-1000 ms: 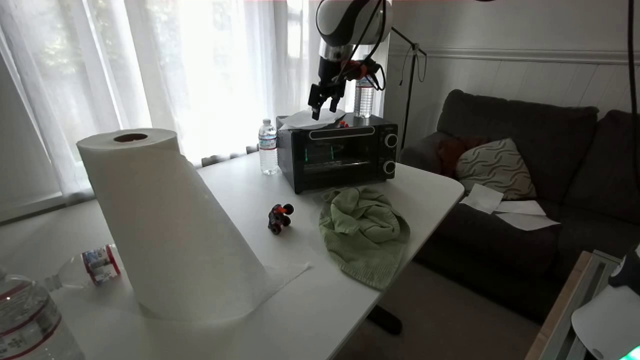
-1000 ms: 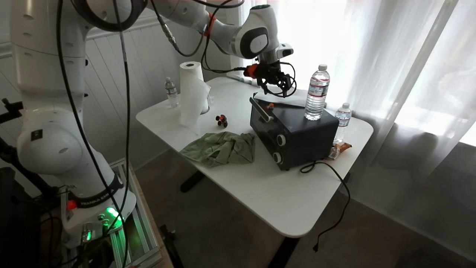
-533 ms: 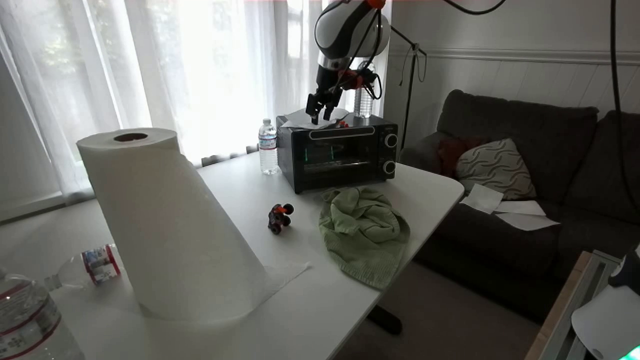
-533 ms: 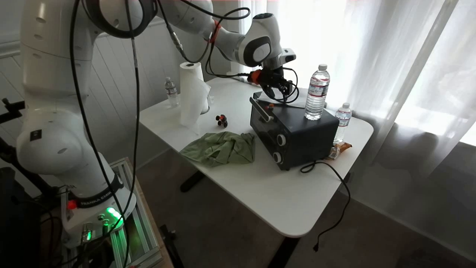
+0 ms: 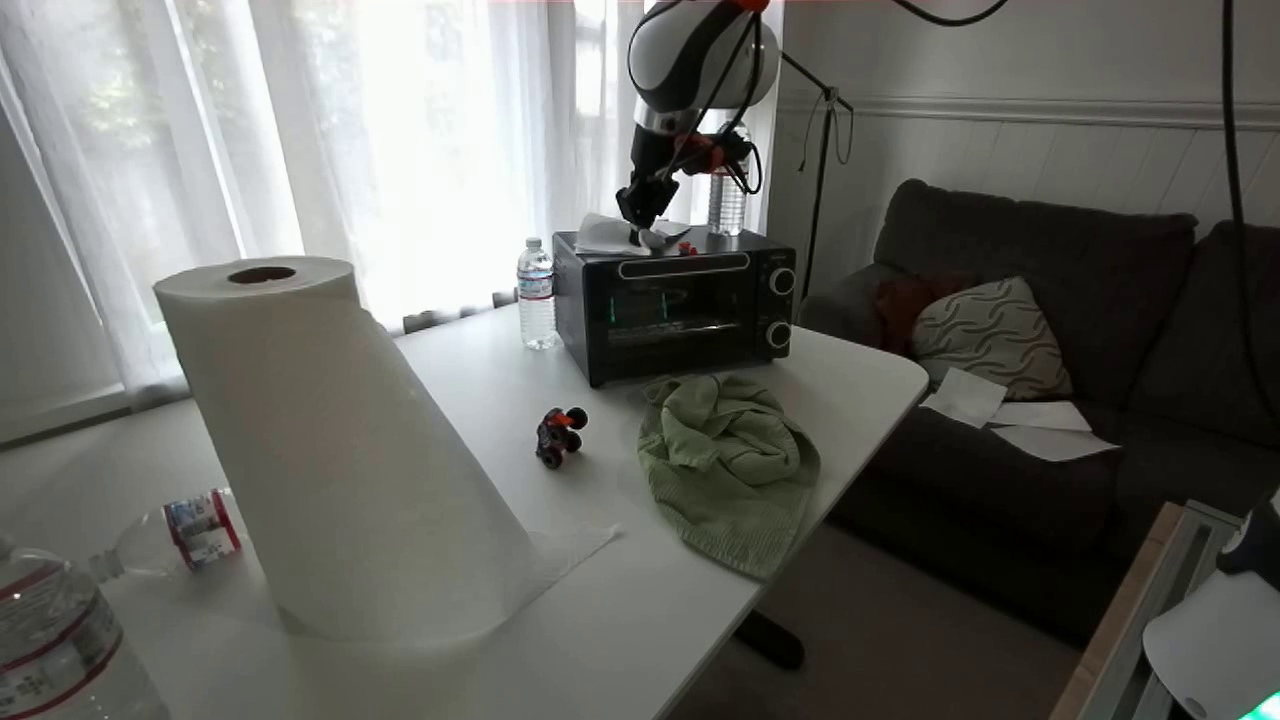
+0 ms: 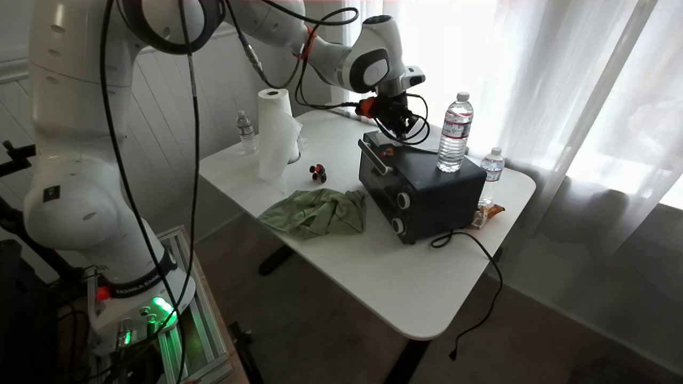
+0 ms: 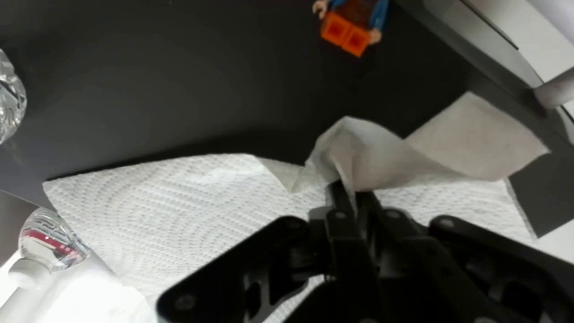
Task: Use the paper towel to wipe the microwave
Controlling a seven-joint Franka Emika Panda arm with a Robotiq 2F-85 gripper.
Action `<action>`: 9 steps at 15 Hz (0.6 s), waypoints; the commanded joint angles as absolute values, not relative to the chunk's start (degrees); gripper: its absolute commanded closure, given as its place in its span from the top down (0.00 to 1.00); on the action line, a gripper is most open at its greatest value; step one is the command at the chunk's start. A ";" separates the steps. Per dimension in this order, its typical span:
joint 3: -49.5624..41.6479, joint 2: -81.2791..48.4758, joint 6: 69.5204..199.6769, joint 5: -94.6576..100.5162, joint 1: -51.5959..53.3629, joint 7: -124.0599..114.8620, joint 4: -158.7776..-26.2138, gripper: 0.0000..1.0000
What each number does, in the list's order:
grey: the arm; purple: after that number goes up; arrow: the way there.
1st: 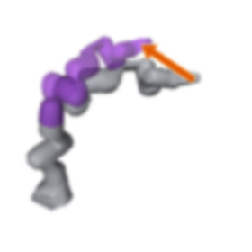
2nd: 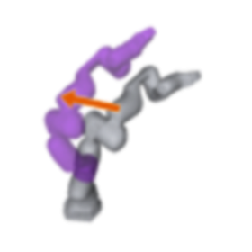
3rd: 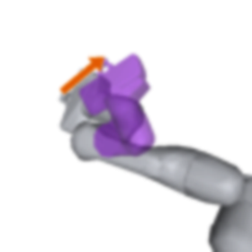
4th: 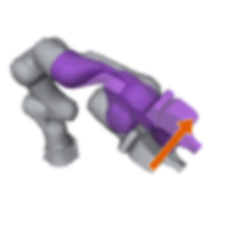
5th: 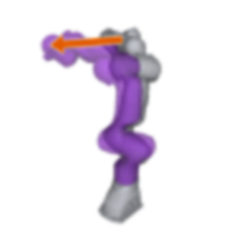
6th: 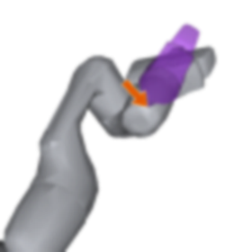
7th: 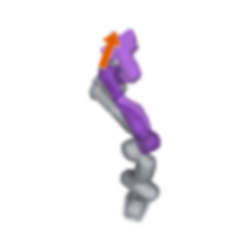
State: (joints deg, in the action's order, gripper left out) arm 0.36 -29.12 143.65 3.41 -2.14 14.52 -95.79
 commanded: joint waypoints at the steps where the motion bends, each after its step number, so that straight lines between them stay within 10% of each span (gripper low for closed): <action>1: 2.27 -28.66 143.51 1.94 -3.11 15.61 -96.40 0.00; 9: 4.39 -29.37 144.04 -0.36 -2.82 16.16 -95.68 0.04</action>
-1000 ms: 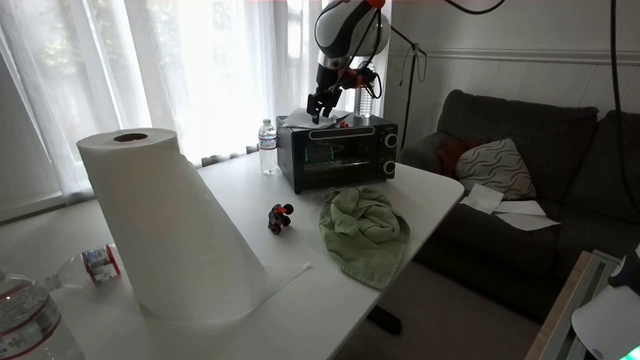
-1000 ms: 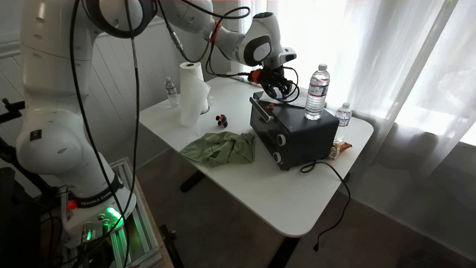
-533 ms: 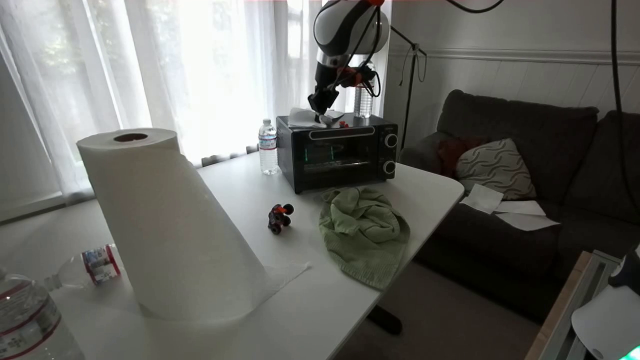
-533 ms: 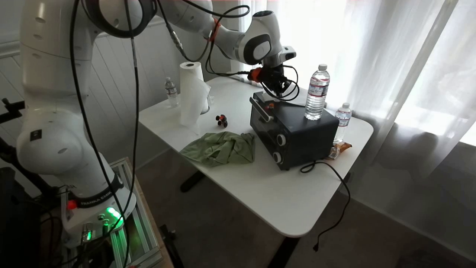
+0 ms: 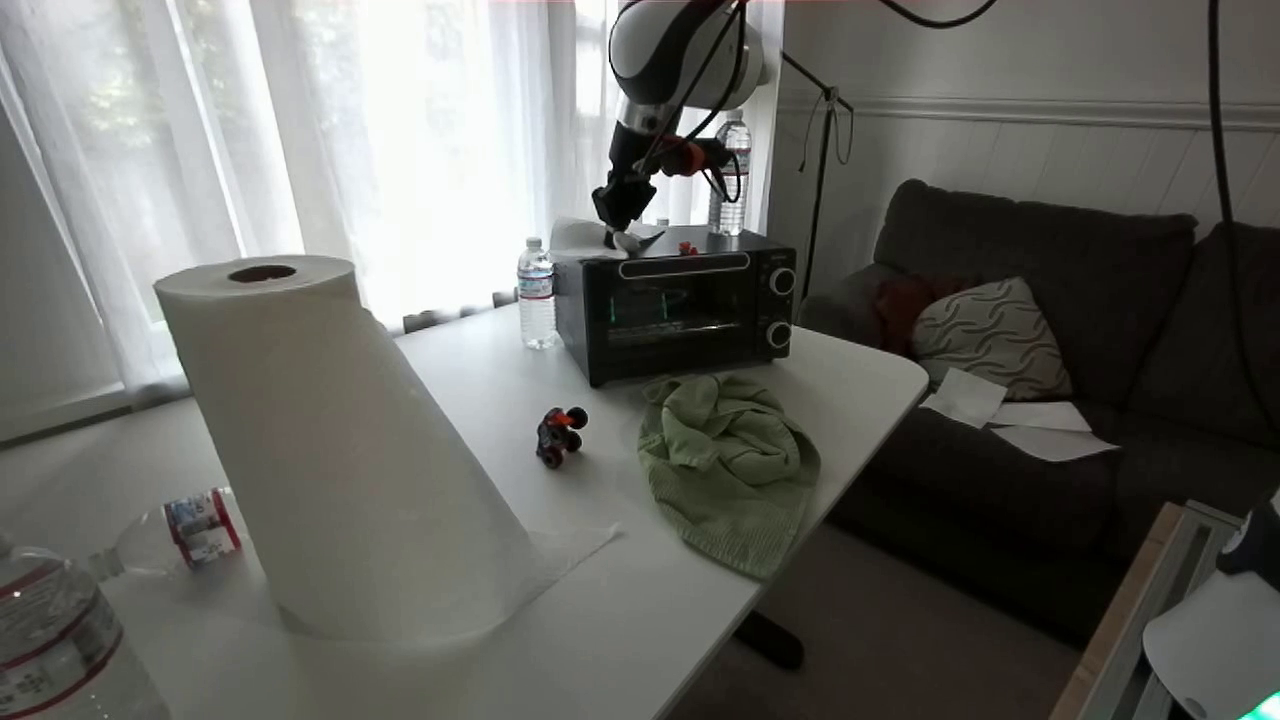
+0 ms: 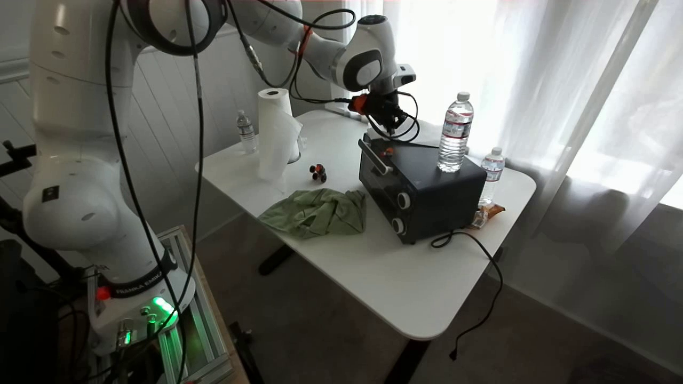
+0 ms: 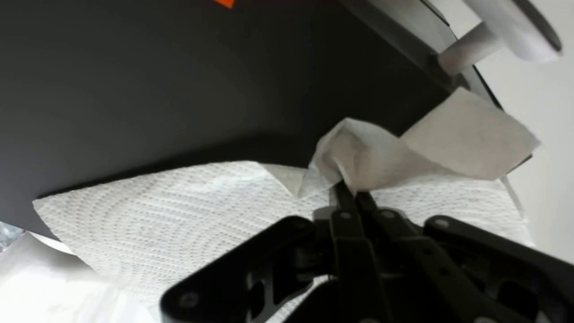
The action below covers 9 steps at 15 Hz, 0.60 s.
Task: Use the paper towel to wipe the microwave
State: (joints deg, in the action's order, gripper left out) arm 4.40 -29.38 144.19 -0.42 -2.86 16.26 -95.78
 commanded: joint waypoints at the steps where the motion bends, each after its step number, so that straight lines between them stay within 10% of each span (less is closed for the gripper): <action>1: 4.36 -29.37 144.04 -0.36 -2.83 16.16 -95.68 0.04; 9: 4.54 -34.38 146.69 -1.04 -3.42 16.66 -90.86 0.03</action>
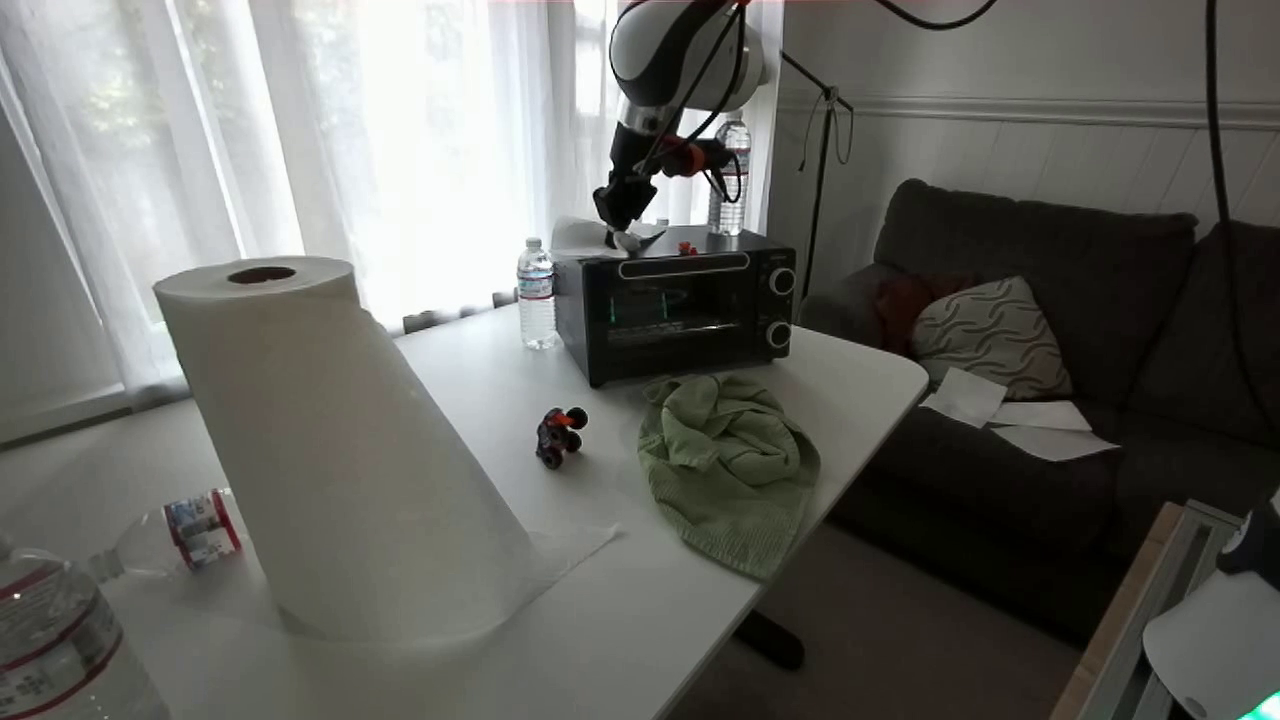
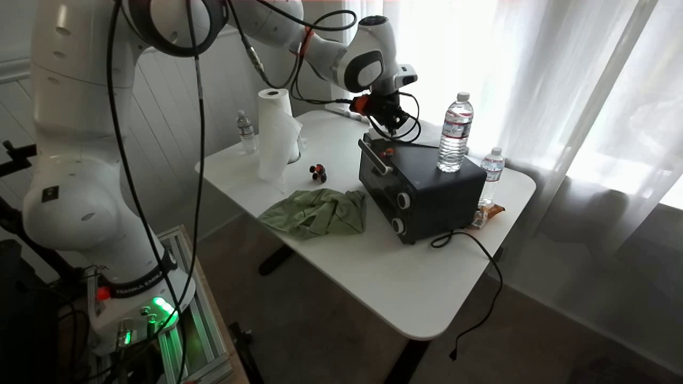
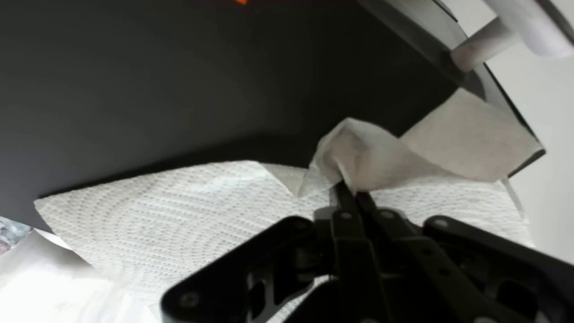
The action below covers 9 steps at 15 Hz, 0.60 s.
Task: Use the paper towel to wipe the microwave
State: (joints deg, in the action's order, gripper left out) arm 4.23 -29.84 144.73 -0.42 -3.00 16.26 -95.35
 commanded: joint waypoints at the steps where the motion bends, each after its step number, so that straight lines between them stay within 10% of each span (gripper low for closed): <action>1: 4.59 -35.62 147.26 -0.92 -3.43 16.77 -89.57 0.03; 9: 8.01 -43.69 149.85 -1.56 -4.29 20.09 -79.19 0.02</action>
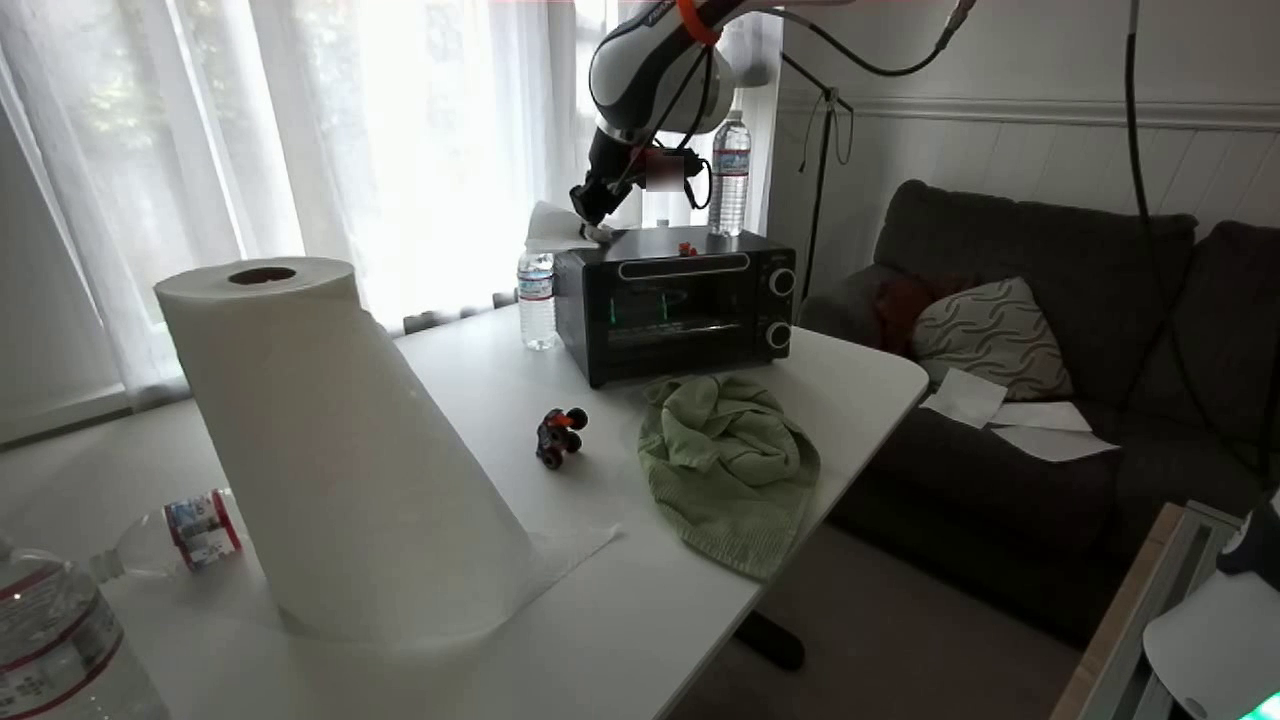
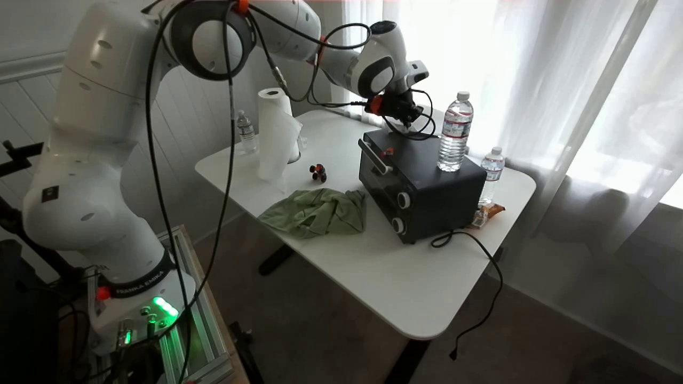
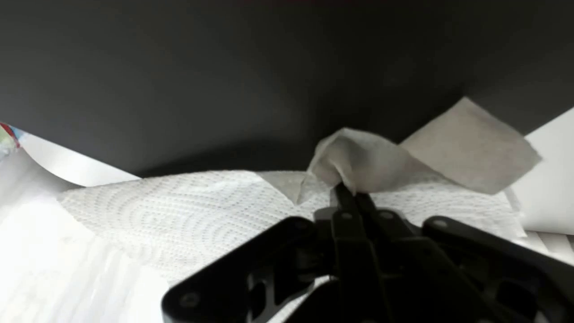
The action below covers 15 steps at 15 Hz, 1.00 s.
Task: Use the paper towel to wipe the microwave
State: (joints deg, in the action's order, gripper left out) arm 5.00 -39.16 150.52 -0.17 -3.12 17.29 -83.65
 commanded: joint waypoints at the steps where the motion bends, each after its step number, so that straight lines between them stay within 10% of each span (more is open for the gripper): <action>1: 9.15 -43.78 149.19 -2.21 -4.59 20.78 -78.90 0.02; 15: 8.82 -35.02 146.42 -1.86 -2.62 16.13 -83.06 0.05</action>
State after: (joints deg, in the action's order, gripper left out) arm 11.17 -39.22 146.30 -2.41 -3.80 18.18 -80.09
